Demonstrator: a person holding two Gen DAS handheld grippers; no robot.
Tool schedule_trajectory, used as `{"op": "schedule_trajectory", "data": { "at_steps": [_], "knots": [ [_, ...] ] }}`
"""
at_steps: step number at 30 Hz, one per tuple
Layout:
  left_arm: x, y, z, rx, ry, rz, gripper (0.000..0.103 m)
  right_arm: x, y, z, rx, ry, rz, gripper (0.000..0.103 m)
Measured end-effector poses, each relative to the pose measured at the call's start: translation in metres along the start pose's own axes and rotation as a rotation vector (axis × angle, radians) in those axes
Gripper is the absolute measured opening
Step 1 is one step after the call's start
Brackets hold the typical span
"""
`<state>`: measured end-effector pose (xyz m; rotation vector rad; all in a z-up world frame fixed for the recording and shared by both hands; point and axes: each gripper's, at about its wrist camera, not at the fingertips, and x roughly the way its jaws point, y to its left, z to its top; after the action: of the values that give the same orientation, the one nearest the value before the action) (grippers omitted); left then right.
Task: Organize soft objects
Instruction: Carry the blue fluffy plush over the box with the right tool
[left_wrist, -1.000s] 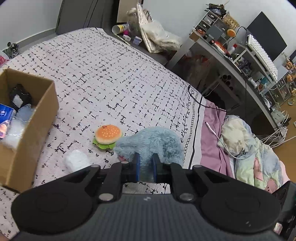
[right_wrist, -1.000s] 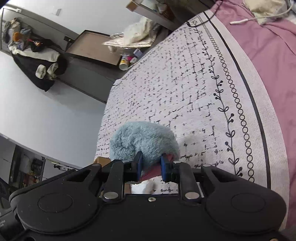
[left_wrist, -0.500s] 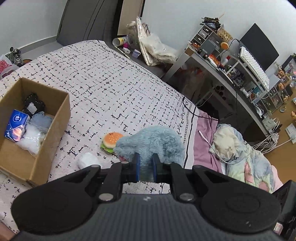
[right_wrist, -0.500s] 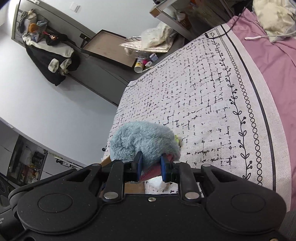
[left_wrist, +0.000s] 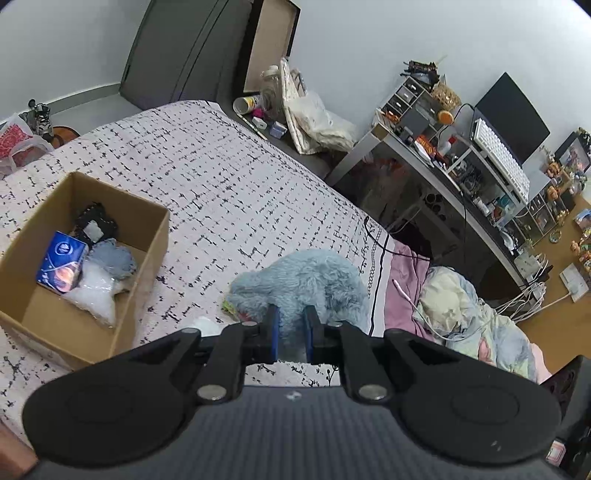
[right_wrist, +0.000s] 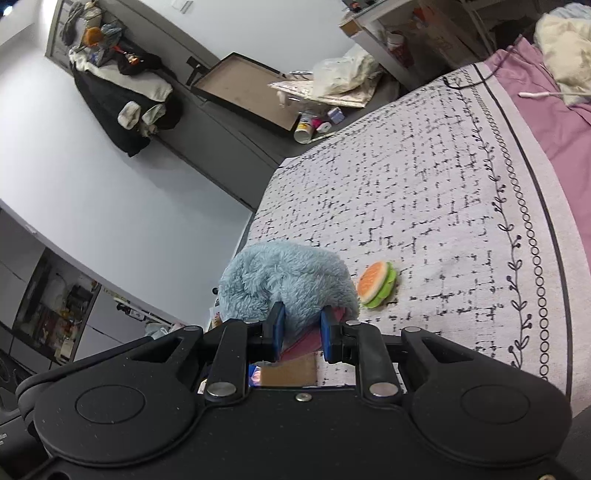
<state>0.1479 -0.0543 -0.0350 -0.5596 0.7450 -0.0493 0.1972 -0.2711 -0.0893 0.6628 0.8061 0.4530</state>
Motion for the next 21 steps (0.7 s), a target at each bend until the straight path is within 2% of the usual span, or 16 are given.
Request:
{"op": "schedule_trajectory", "data": {
  "at_steps": [21],
  "knots": [
    [-0.047, 0.058, 0.023, -0.059, -0.067, -0.003, 0.012, 0.022, 0.072, -0.027, -0.1, 0.007, 0.017, 0.02]
  ]
}}
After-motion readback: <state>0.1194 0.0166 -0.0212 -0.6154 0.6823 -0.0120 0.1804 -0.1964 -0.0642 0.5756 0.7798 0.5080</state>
